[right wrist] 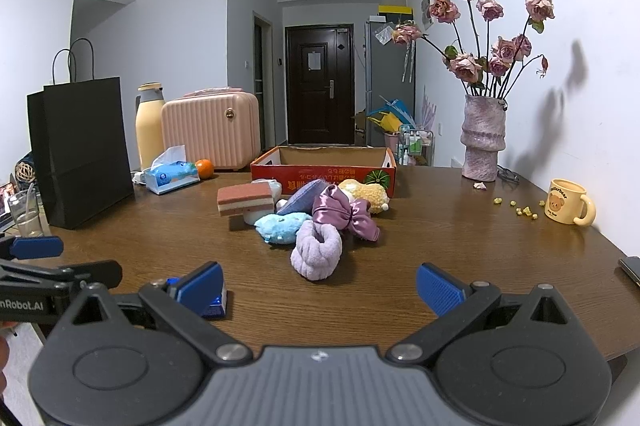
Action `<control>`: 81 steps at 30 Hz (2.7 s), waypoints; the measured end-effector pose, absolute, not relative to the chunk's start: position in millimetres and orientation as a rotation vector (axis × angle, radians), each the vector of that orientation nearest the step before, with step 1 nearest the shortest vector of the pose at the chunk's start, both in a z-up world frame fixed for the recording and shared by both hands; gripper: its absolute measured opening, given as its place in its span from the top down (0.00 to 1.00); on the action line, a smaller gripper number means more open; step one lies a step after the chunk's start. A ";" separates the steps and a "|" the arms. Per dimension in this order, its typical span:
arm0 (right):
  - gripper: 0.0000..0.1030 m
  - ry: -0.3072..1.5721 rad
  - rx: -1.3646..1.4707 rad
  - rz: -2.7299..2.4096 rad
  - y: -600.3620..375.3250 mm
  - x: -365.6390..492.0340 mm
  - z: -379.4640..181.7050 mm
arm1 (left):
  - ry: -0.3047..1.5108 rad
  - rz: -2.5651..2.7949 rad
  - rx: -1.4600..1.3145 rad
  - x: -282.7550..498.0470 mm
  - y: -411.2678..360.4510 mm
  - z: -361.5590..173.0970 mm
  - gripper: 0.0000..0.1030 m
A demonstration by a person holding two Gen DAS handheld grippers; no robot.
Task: Organize soft objects
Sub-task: 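Move both tools toward the blue tissue pack and lavender hair band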
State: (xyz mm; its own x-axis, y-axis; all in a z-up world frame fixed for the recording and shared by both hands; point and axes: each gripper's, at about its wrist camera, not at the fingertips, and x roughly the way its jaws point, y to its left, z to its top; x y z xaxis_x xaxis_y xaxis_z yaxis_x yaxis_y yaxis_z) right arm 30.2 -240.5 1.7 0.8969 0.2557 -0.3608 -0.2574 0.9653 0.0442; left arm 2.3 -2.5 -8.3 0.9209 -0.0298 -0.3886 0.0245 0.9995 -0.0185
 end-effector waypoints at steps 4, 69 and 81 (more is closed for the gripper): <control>0.00 0.374 -0.005 0.266 -240.6 30.3 1.6 | 0.400 -0.027 -0.014 2.4 -2.4 -7.9 0.00; 0.00 0.418 -0.015 0.282 -233.8 57.1 -2.1 | 0.455 -0.020 -0.021 30.7 5.1 -10.1 0.00; 0.00 0.476 -0.007 0.289 -233.5 88.3 -12.6 | 0.518 -0.014 -0.017 62.0 5.2 -19.2 0.00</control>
State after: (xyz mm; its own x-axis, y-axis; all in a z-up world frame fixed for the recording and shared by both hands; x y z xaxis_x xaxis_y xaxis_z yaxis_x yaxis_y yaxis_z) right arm 88.3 -233.5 -12.6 0.8492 0.2724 -0.4524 -0.2755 0.9594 0.0605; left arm 62.0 5.2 -19.2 0.8690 -0.0181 -0.4946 0.0094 0.9998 -0.0200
